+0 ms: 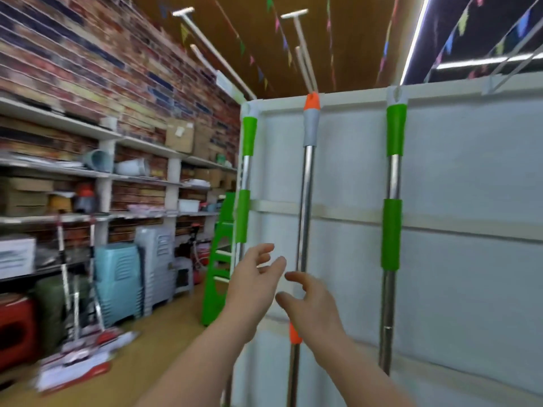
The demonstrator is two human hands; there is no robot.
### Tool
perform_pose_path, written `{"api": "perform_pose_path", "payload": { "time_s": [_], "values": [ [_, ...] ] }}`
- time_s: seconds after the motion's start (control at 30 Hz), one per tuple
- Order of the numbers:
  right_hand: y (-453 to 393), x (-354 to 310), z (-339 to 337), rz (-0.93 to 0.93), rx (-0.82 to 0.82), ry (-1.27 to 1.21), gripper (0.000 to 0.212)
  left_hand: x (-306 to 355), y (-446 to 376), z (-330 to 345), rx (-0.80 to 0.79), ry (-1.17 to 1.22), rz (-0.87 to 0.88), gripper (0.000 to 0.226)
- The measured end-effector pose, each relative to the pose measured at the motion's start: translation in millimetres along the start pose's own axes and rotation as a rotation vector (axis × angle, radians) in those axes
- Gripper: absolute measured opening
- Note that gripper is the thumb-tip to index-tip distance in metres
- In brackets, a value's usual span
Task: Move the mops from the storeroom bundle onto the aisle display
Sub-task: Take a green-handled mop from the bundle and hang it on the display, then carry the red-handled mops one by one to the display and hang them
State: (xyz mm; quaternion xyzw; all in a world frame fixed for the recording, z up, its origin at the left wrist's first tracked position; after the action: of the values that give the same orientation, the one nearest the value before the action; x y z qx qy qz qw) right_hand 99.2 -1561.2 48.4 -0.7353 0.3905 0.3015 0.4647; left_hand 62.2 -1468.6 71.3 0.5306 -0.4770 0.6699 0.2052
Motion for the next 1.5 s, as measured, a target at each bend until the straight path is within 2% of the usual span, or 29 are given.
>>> {"api": "perform_pose_path", "payload": {
  "time_s": [0.2,0.3,0.53,0.67,0.87,1.07,1.23,1.5],
  "values": [
    [38,-34,110,0.015,-0.116,-0.063,0.040,-37,15,-124,0.107,-0.120,-0.051,0.025],
    [59,-53,184,0.045,-0.172,-0.101,0.041,-59,27,-201,0.166,-0.179,-0.104,0.029],
    [110,-97,345,0.141,-0.405,-0.277,0.039,-109,50,-368,0.302,-0.209,-0.268,0.029],
    [116,-111,409,0.176,-0.468,-0.287,0.040,-132,54,-433,0.372,-0.238,-0.304,0.016],
    [97,-104,494,0.236,-0.535,-0.292,0.039,-170,38,-503,0.487,-0.276,-0.342,0.030],
    [30,-90,585,0.252,-0.561,-0.377,0.042,-216,-40,-551,0.505,-0.308,-0.361,0.031],
    [-62,-74,664,0.256,-0.558,-0.408,0.040,-264,-149,-585,0.514,-0.300,-0.373,0.038],
    [-200,-61,778,0.256,-0.586,-0.409,0.041,-324,-298,-659,0.535,-0.307,-0.371,0.036]
  ]
}}
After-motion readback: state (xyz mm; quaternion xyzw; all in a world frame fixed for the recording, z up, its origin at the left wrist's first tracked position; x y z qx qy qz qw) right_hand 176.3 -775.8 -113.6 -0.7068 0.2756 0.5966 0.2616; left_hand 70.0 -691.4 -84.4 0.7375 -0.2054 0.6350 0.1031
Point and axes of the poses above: each hand's wrist, its own y-axis away from the middle knuckle, its own z-axis out of the palm, x = y × z, the point moved 3 cm from there along -y, towards the middle knuckle, and after that the axes turned 1 degree about -y, right-handed, at the moved point
